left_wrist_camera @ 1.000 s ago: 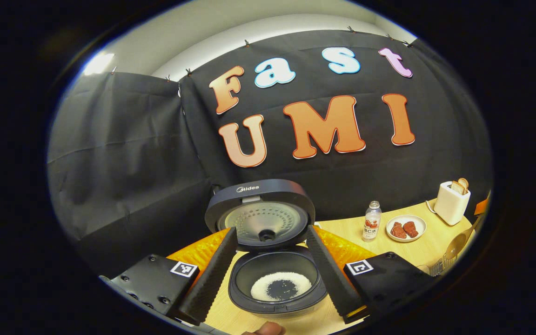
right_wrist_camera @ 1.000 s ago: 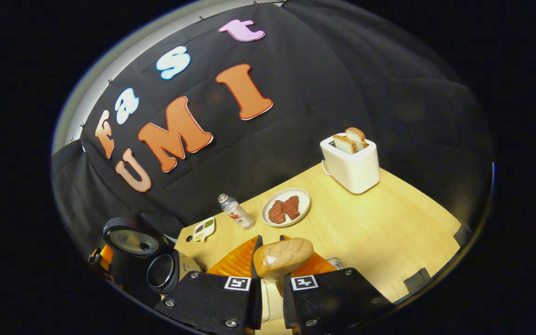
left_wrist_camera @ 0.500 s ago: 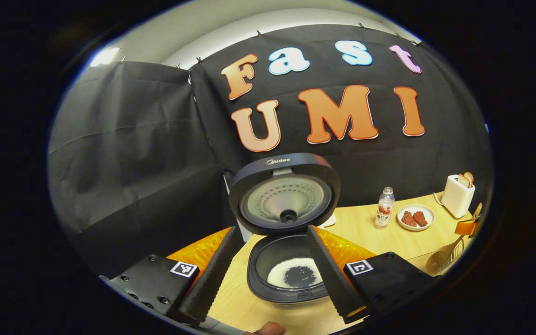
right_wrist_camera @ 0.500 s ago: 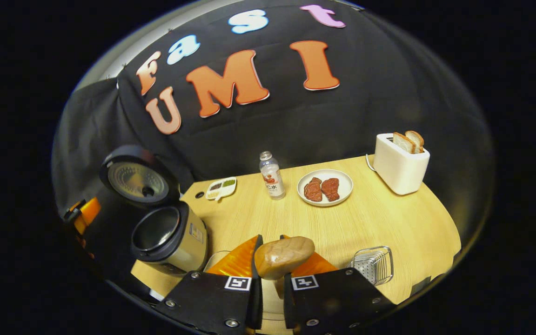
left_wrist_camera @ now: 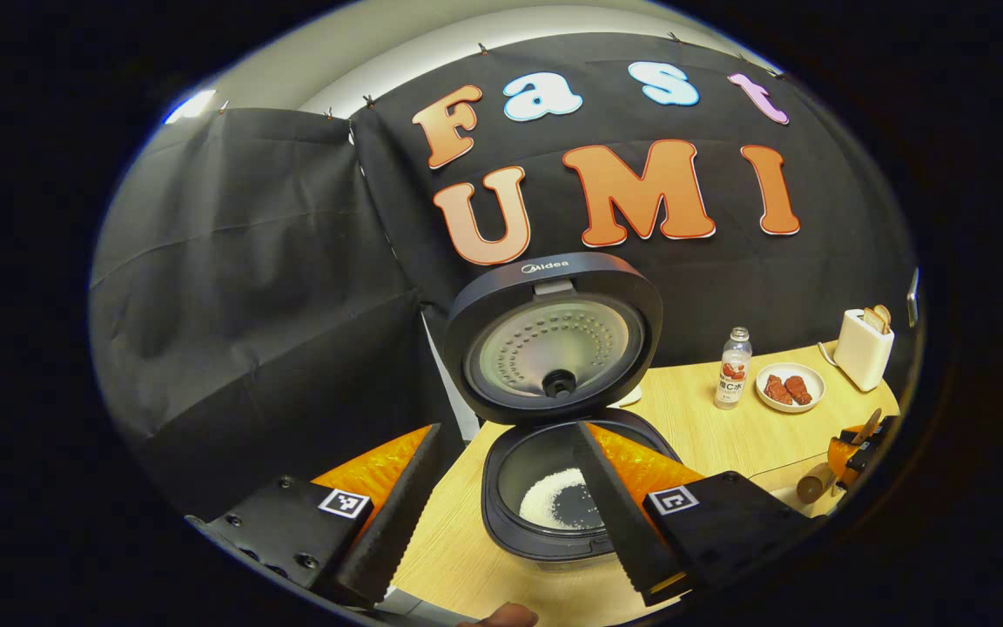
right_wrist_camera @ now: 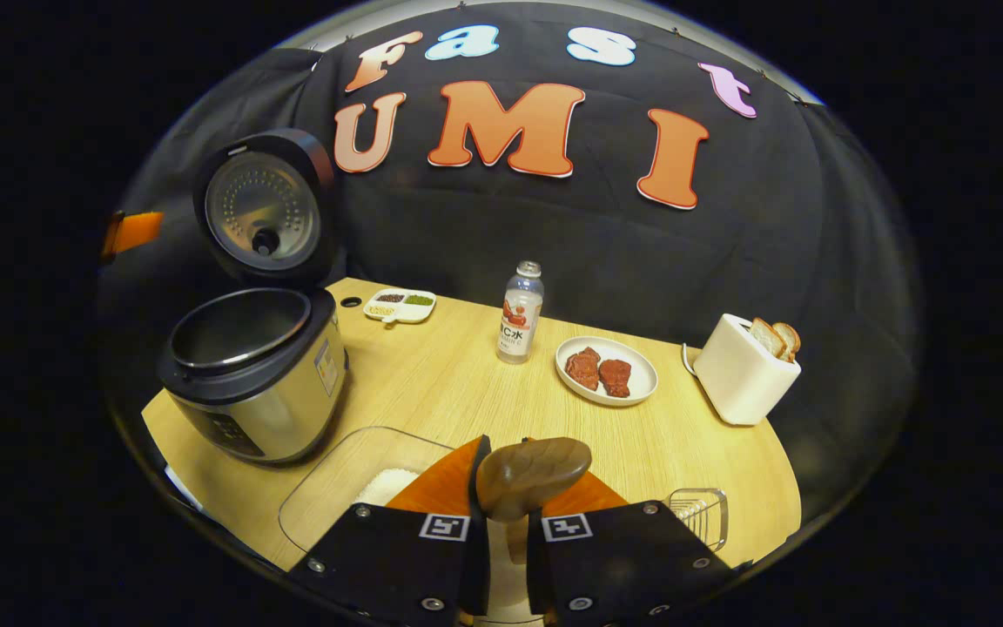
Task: Close the left gripper, press the button to open the rice cooker; take a wooden spoon from the chopstick holder with the right hand, scoop a spoonful of rice and pour it into the rice cooker, then put the wooden spoon back into the chopstick holder.
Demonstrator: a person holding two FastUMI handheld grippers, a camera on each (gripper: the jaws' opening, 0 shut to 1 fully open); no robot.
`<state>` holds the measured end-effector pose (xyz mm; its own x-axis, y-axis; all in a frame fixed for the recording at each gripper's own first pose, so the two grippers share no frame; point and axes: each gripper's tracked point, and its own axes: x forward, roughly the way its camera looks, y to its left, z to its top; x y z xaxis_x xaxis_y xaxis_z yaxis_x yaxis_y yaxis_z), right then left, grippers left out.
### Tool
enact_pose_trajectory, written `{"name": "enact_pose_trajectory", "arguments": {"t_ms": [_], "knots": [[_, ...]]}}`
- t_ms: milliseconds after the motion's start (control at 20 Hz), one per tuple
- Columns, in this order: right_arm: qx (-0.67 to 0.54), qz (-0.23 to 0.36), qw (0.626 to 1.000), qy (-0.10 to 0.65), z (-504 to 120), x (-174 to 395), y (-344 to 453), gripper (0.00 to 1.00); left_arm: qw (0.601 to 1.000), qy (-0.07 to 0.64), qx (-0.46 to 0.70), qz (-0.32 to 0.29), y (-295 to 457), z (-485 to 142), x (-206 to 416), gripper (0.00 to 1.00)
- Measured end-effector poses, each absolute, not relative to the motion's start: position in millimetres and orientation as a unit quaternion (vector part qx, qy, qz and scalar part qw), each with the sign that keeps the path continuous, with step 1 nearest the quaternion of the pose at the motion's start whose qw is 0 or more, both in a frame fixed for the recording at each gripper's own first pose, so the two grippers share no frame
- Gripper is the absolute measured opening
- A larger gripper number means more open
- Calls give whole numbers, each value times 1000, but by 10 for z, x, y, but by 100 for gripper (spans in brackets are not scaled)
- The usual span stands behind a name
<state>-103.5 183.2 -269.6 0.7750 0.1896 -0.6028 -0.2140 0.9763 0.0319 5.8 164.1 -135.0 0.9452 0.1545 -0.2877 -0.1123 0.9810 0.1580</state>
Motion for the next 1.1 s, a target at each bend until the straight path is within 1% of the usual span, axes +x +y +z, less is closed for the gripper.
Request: {"name": "enact_pose_trajectory", "arguments": {"t_ms": [50, 300, 350, 400, 450, 500, 750, 800, 850, 900, 950, 1000, 1100], "knots": [[-17, 101, 947, 305, -2674, -1022, 1840, 16, 983, 154, 71, 64, 1635, -1375, 90, 100], [27, 92, 940, 329, -2862, -1243, 2014, 16, 981, 186, 58, 23, 1452, -1581, 242, 100], [22, 87, 941, 326, -2859, -1249, 2022, 16, 980, 188, 58, 16, 1418, -1604, 266, 94], [19, 85, 941, 326, -2869, -1271, 2051, 17, 981, 186, 59, 10, 1388, -1597, 288, 95], [18, 84, 942, 325, -2869, -1282, 2076, 12, 981, 184, 61, 4, 1357, -1592, 308, 95], [21, 80, 942, 325, -2882, -1311, 2092, 17, 981, 183, 64, -1, 1334, -1594, 331, 95], [24, 79, 938, 336, -2957, -1338, 2219, 16, 981, 183, 69, -9, 1331, -1633, 345, 95], [25, 77, 938, 338, -2957, -1318, 2228, 17, 981, 183, 68, -7, 1345, -1632, 341, 100], [31, 74, 935, 346, -2966, -1317, 2215, 16, 981, 183, 67, -5, 1364, -1633, 335, 95], [39, 69, 934, 347, -2953, -1284, 2191, 16, 981, 183, 66, -4, 1384, -1636, 324, 100], [52, 66, 932, 354, -2955, -1260, 2170, 16, 981, 183, 64, -2, 1408, -1644, 333, 100], [69, 57, 930, 357, -2963, -1235, 2143, 16, 981, 183, 63, 0, 1429, -1653, 333, 95], [115, 40, 922, 368, -2962, -1218, 2098, 16, 981, 187, 58, 1, 1440, -1675, 314, 95]]}}
